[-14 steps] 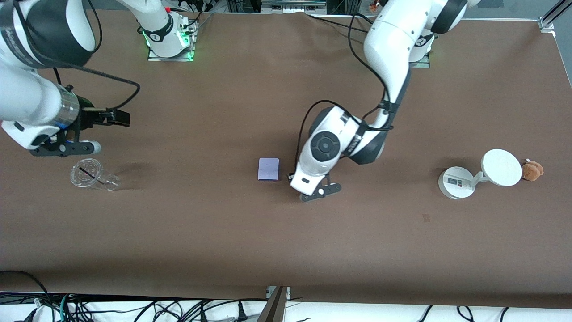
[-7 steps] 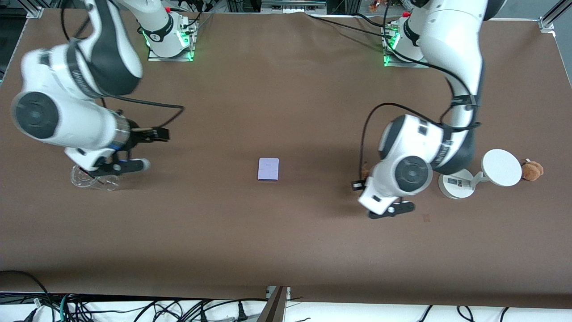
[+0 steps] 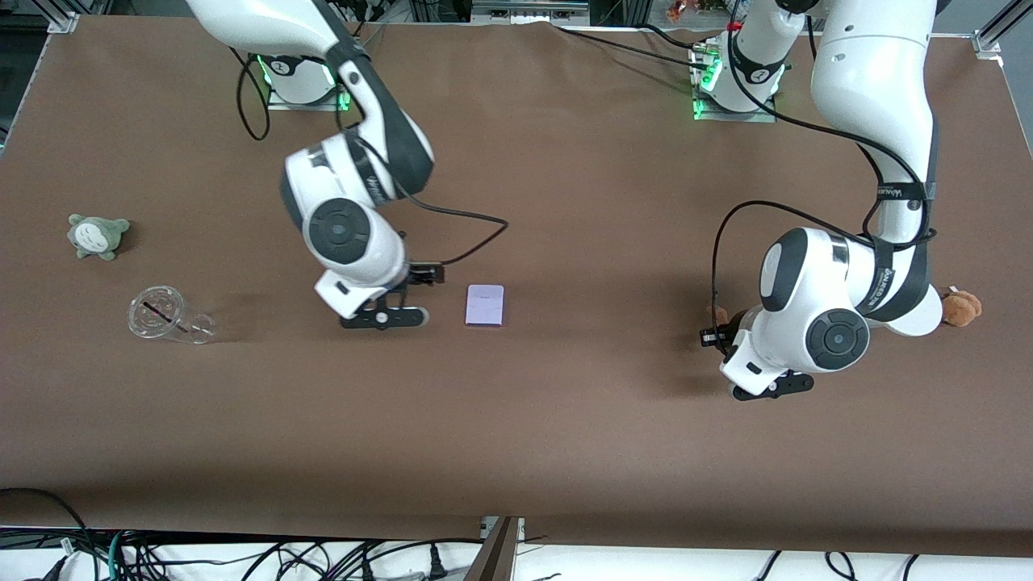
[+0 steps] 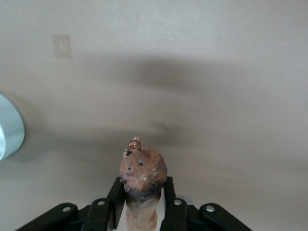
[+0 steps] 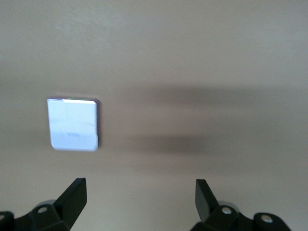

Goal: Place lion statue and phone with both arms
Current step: 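Carry the lion to the lamp while the right gripper grasps the phone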

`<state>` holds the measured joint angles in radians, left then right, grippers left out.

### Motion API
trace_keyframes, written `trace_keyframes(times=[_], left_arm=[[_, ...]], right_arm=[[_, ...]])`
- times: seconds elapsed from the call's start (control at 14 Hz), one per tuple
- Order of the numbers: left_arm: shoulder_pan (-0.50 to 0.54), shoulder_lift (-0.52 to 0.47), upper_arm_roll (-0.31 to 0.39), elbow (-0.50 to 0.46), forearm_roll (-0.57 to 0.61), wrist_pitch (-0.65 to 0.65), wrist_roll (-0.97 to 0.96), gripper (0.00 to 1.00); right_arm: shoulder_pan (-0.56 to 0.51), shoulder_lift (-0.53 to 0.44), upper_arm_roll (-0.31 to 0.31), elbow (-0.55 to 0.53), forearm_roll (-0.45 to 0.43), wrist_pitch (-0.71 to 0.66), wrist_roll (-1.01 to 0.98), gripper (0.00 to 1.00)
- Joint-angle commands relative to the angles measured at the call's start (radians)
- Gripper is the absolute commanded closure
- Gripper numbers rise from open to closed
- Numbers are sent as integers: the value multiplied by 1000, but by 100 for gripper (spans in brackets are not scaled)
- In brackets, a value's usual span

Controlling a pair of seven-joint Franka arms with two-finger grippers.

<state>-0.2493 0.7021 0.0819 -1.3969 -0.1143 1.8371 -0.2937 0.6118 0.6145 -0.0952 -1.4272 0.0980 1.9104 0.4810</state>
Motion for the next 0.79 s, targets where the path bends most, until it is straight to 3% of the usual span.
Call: trace_keyframes(times=[0.0, 0.36, 0.71], left_arm=[[39, -52, -11, -116, 13, 89, 99, 100], [74, -20, -10, -120, 15, 113, 114, 100], [136, -1, -10, -143, 15, 160, 197, 100]], right_arm=[[72, 68, -11, 13, 8, 120, 150, 0], [132, 178, -11, 13, 5, 323, 243, 0], [141, 223, -11, 13, -3, 390, 257, 0]])
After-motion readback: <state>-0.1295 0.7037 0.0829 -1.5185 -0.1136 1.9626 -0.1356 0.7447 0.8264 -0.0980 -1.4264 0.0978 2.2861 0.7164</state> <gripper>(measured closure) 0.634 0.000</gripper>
